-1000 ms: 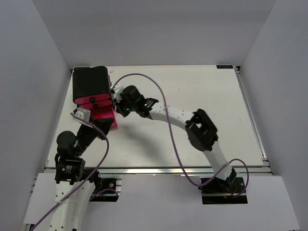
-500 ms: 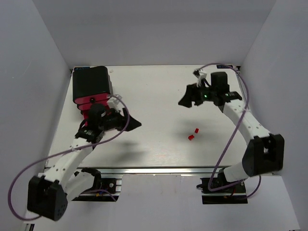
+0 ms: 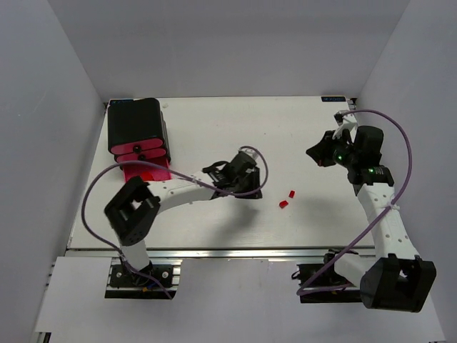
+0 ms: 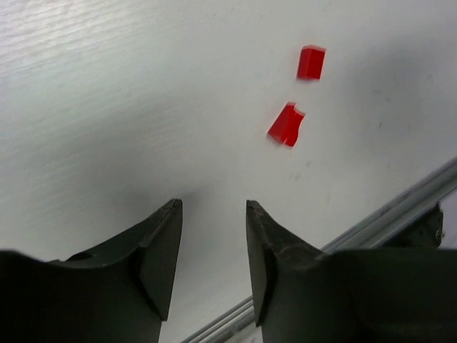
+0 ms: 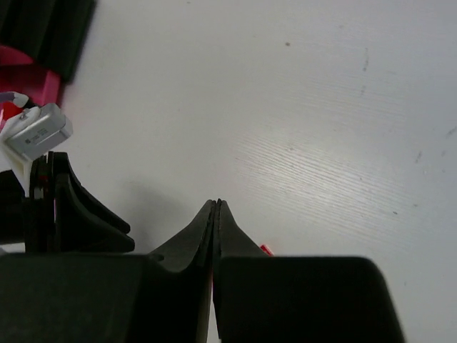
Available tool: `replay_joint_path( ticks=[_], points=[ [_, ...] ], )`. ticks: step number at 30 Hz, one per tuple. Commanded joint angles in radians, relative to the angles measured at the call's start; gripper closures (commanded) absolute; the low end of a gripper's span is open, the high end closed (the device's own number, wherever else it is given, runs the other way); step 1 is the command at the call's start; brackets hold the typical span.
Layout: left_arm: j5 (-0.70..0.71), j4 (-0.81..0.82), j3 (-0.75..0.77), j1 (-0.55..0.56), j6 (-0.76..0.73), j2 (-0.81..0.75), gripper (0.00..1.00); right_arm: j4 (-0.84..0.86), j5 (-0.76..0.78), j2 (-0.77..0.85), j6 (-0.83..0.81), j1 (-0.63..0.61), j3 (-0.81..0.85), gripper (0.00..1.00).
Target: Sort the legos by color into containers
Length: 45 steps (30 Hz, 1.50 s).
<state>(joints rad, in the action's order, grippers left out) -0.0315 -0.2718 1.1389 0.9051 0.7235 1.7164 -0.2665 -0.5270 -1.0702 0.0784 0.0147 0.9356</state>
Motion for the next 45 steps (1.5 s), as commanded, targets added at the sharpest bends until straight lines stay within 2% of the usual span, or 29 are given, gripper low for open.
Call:
replay_joint_path(
  ticks=[1, 3, 6, 12, 14, 18, 25, 29, 32, 33, 35, 39, 43, 44, 45],
  points=[
    [0.172, -0.093, 0.185, 0.058, -0.005, 0.073, 0.47, 0.007, 0.024, -0.014, 0.018, 0.045, -0.012, 1.00],
    [0.206, -0.157, 0.319, 0.095, -0.085, 0.176, 0.34, 0.013, 0.016, 0.012, 0.012, 0.066, -0.020, 0.99],
    [0.212, -0.156, 0.384, 0.129, -0.168, 0.261, 0.26, 0.022, -0.008, 0.050, 0.004, 0.083, -0.030, 0.96],
    [0.065, -0.052, 0.378, 0.150, -0.338, 0.310, 0.19, 0.016, -0.057, 0.065, 0.000, 0.102, -0.027, 0.91],
    [-0.003, -0.011, 0.360, 0.160, -0.371, 0.311, 0.17, 0.013, -0.067, 0.064, -0.005, 0.105, -0.026, 0.91],
    [-0.050, 0.009, 0.370, 0.169, -0.444, 0.333, 0.16, 0.010, -0.099, 0.067, -0.006, 0.105, -0.026, 0.90],
    [-0.010, -0.047, 0.470, 0.187, -0.489, 0.455, 0.19, 0.012, -0.102, 0.070, -0.009, 0.108, -0.027, 0.89],
    [0.053, -0.076, 0.518, 0.196, -0.501, 0.497, 0.24, 0.013, -0.103, 0.067, -0.012, 0.108, -0.027, 0.89],
    [0.094, -0.083, 0.529, 0.196, -0.493, 0.506, 0.36, 0.013, -0.117, 0.072, -0.015, 0.108, -0.029, 0.89],
    [0.100, -0.080, 0.526, 0.205, -0.492, 0.505, 0.45, 0.016, -0.120, 0.072, -0.014, 0.108, -0.031, 0.89],
    [0.116, -0.089, 0.524, 0.206, -0.489, 0.508, 0.52, 0.016, -0.120, 0.070, -0.012, 0.108, -0.031, 0.89],
    [0.143, -0.095, 0.498, 0.215, -0.487, 0.493, 0.55, 0.015, -0.122, 0.065, -0.012, 0.108, -0.031, 0.89],
    [0.173, -0.090, 0.455, 0.215, -0.481, 0.466, 0.73, 0.016, -0.123, 0.064, -0.012, 0.110, -0.032, 0.89],
    [0.185, -0.101, 0.446, 0.215, -0.480, 0.460, 0.86, 0.018, -0.125, 0.062, -0.012, 0.108, -0.034, 0.89],
    [0.211, -0.104, 0.443, 0.215, -0.467, 0.456, 0.91, 0.019, -0.125, 0.061, -0.012, 0.108, -0.034, 0.89]
  ],
)
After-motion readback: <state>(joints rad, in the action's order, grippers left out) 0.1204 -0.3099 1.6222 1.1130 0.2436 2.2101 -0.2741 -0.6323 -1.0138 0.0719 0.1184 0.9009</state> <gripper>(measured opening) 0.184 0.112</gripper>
